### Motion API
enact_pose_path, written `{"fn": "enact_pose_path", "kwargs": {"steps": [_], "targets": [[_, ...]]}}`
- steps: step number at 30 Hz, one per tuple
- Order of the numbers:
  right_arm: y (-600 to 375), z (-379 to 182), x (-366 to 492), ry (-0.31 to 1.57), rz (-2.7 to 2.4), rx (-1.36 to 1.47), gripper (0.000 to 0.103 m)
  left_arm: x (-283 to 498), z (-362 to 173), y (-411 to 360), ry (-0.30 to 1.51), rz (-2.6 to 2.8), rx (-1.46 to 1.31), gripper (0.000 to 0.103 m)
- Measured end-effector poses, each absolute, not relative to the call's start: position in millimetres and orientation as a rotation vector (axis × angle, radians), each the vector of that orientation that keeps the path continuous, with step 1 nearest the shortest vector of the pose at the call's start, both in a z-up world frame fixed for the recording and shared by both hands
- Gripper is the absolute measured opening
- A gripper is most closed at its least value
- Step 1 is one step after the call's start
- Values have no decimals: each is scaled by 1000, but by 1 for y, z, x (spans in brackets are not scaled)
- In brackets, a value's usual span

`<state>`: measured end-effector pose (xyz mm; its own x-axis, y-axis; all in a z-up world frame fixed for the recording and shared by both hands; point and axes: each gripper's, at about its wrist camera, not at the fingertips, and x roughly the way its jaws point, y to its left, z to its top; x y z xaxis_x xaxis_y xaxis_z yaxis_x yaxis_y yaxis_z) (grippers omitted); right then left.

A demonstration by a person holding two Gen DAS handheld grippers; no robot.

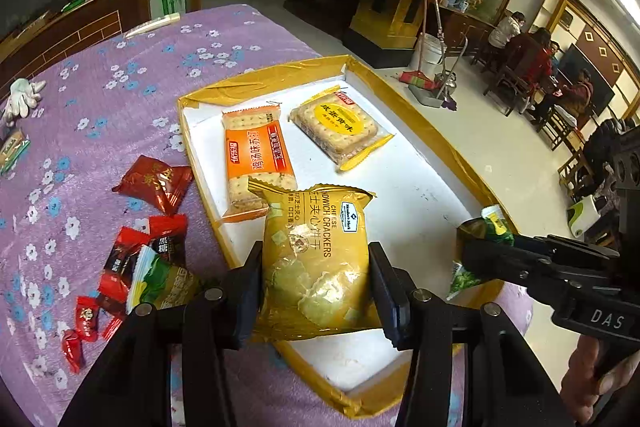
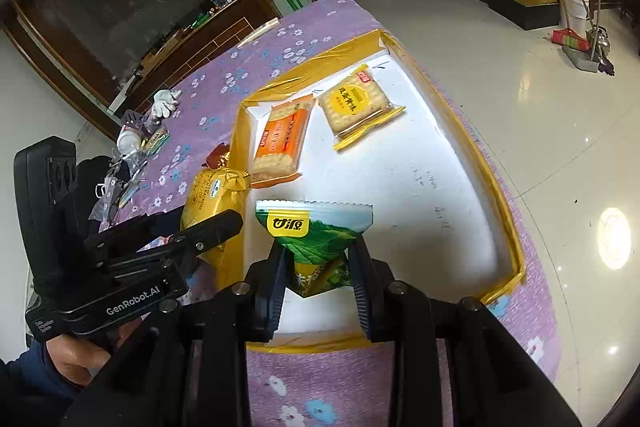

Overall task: Organize snacks
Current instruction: 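Carry the sandwich-crackers pack and green packet over the tray with both tools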

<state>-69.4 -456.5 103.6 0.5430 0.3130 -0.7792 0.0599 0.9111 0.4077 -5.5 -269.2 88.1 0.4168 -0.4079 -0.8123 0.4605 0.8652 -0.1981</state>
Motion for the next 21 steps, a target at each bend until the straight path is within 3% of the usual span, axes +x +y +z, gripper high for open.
{"fn": "enact_pose_path", "kwargs": {"steps": [21], "targets": [[-476,76,23,1089,133,350,29,41,49,-307,1063,-503,79,51]]}}
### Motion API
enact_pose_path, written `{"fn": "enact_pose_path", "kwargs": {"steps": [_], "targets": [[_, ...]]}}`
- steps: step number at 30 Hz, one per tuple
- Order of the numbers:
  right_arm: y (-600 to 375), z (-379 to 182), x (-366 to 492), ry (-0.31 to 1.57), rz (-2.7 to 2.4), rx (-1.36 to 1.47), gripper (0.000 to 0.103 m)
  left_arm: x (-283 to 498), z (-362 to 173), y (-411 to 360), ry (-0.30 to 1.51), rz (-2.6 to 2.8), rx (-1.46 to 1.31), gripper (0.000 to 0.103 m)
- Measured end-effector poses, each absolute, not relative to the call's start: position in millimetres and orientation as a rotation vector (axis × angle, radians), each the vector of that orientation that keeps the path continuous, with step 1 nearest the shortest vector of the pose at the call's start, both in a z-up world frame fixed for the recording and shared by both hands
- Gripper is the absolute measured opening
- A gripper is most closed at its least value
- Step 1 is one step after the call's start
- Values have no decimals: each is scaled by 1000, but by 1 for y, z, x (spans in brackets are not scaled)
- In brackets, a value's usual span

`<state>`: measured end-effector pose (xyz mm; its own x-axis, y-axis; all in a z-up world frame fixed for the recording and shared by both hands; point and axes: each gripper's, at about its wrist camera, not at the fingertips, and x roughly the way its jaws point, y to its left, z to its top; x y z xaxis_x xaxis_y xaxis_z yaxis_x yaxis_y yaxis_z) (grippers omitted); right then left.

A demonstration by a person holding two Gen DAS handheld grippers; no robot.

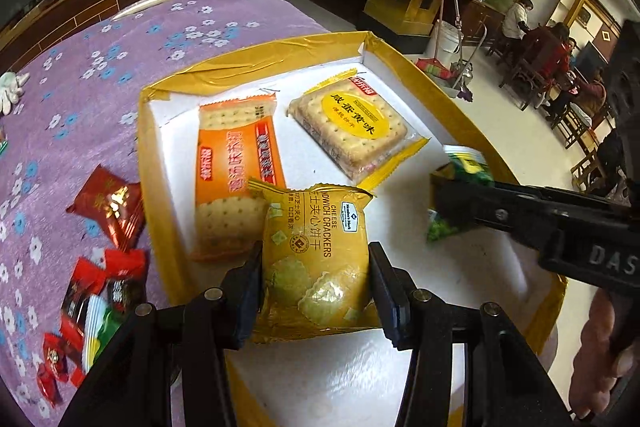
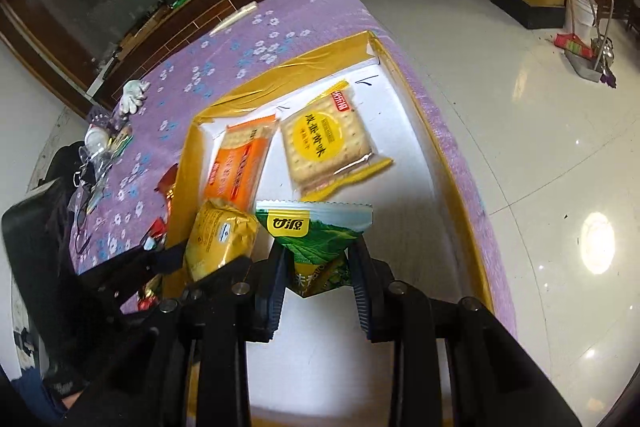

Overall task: Organize snacks
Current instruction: 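Carry the sandwich-crackers pack and green packet over the tray with both tools, then open both tools to release the two packs into the tray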

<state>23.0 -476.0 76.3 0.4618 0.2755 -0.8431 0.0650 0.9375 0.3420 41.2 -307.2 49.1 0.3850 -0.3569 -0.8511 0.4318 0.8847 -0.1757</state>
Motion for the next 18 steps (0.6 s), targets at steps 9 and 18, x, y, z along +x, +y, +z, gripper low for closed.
{"fn": "enact_pose_path", "kwargs": {"steps": [9,18], "targets": [[-467,61,40,1125,137,307,29,41,42,-313,1061,-508,76,51],[-467,59,43,1125,127,305,30,38,43,-315,1050,-500,96,52]]}}
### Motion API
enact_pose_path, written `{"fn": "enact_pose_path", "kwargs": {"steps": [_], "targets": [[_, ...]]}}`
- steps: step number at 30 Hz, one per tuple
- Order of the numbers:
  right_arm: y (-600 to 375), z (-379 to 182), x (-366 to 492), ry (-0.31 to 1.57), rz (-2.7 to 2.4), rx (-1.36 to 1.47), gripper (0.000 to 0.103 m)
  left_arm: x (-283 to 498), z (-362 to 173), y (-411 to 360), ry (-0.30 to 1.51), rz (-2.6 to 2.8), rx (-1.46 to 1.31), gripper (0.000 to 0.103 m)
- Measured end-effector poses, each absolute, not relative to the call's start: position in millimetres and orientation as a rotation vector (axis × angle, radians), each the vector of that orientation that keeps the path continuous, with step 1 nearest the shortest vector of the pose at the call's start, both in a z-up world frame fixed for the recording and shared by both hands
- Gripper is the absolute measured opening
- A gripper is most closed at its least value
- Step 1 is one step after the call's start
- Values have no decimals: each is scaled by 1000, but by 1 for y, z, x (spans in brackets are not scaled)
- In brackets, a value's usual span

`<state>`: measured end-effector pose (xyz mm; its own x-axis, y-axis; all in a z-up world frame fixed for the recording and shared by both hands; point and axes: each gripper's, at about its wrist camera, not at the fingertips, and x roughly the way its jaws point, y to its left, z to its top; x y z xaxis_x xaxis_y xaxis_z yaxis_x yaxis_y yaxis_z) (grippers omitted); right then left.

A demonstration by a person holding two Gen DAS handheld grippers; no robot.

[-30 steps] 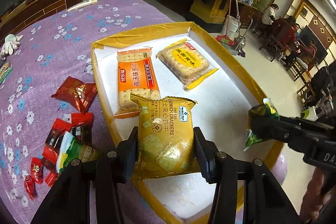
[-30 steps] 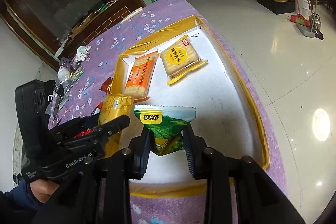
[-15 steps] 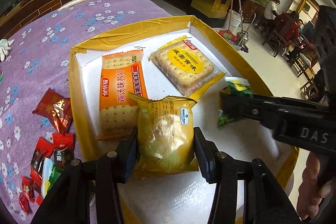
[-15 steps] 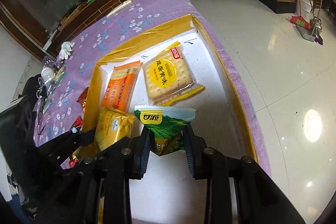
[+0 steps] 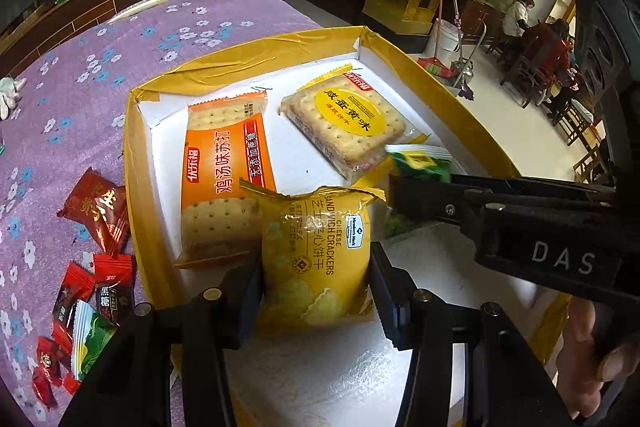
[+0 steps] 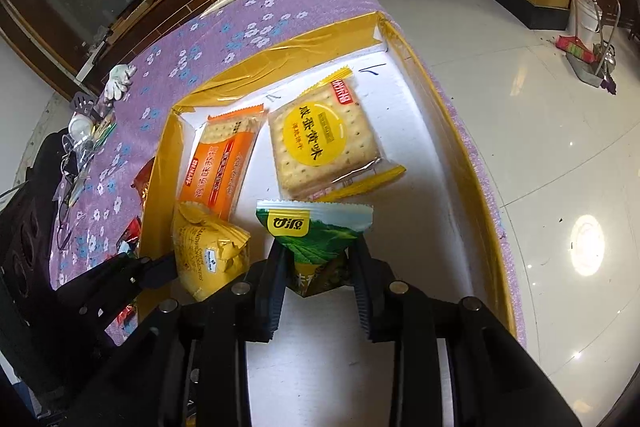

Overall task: Organize snacks
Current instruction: 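Open both tools to release the two packs into the tray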

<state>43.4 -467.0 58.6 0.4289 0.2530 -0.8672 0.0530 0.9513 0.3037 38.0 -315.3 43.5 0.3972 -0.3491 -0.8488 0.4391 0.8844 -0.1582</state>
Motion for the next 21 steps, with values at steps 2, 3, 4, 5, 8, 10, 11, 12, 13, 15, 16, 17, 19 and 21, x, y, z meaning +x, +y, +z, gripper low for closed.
{"fn": "enact_pose_path", "kwargs": {"steps": [2,3,4,5,8,10,11,12,13,15,16,17,19,21], "targets": [[-468,60,42,1122,133,313,34,38,44,-315,1046,-497,101,57],[-469,60,41,1120,132,314,35,38,45,-315,1044,-498,100,59],[-469,62,40,1114,135,318,36,38,46,-314,1040,-499,97,63],[-470,64,39,1110,137,321,38,37,47,-314,1037,-500,96,67],[-470,69,35,1099,135,328,40,35,51,-311,1030,-496,97,69],[-472,74,31,1087,136,342,40,33,53,-310,1028,-495,98,70],[-473,76,29,1083,132,346,41,32,54,-309,1025,-494,98,71],[-474,78,26,1077,125,352,41,30,56,-307,1020,-495,98,72],[-476,81,22,1070,115,361,43,29,58,-306,1015,-496,97,74],[-477,85,16,1060,105,385,47,24,62,-302,1002,-500,96,75],[-477,87,11,1057,98,397,47,21,64,-300,996,-503,96,75],[-477,87,8,1056,93,403,47,19,66,-299,992,-504,95,76],[-473,90,0,1053,91,414,47,15,68,-296,985,-508,92,76],[-470,91,-6,1051,89,420,47,12,70,-294,981,-513,93,77]]}}
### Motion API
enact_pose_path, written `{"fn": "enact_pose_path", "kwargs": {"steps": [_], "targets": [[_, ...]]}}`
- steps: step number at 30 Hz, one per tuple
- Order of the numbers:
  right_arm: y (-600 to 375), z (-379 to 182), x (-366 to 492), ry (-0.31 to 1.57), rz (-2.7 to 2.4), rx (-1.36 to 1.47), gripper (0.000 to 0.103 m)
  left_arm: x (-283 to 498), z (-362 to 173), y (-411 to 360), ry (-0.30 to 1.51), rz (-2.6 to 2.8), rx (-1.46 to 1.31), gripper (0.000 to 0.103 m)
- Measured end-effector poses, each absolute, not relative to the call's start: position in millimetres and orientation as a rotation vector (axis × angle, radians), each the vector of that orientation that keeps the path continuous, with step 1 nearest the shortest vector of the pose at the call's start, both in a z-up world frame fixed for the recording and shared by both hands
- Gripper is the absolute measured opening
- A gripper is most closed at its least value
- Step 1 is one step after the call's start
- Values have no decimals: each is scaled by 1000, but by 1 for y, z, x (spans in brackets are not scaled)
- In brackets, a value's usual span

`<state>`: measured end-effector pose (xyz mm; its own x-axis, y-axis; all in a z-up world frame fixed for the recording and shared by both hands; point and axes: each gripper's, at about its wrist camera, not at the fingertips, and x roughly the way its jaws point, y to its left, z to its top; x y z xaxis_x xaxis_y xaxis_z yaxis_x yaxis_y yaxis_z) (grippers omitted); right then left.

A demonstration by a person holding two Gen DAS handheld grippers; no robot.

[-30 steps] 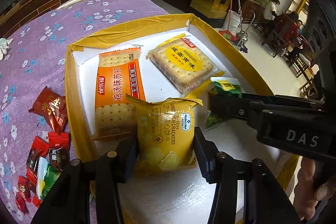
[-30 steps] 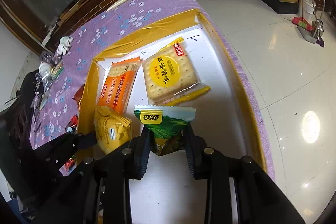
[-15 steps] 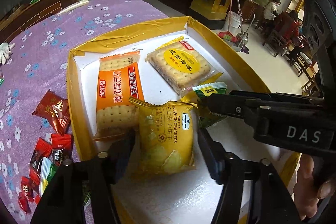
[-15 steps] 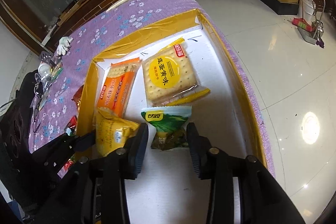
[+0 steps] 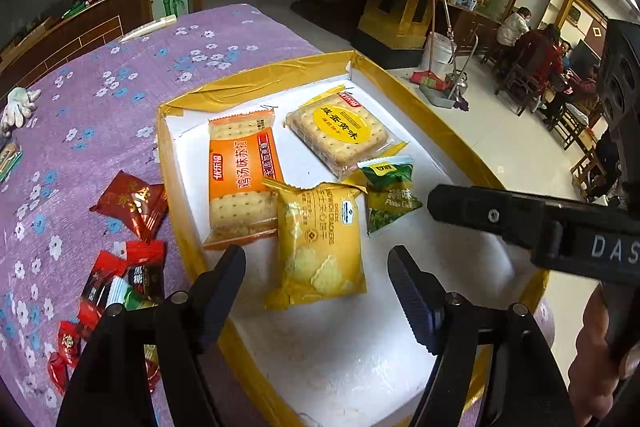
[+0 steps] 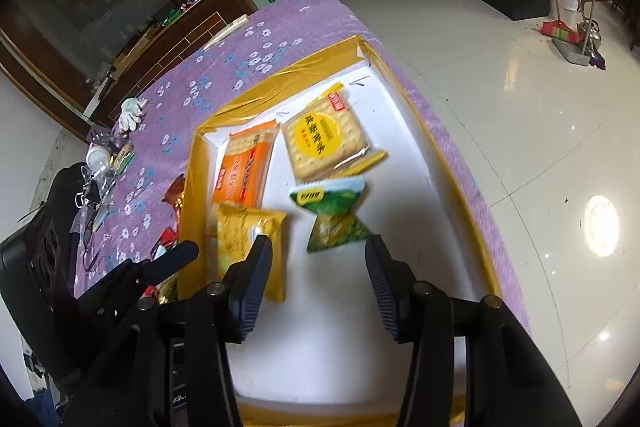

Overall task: Organize snacks
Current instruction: 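Open both tools to release the two packs into the tray, then withdraw both tools from the tray toward the remaining red candies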

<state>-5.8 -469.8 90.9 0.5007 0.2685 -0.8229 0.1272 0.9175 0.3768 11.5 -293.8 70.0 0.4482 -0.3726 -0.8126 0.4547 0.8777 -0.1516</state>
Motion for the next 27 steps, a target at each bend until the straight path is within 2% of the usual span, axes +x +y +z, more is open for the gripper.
{"fn": "enact_pose_path", "kwargs": {"steps": [27], "targets": [[-407,99,-44,1051,92,404,52,-30,84,-230,950,-523,80,77]]}}
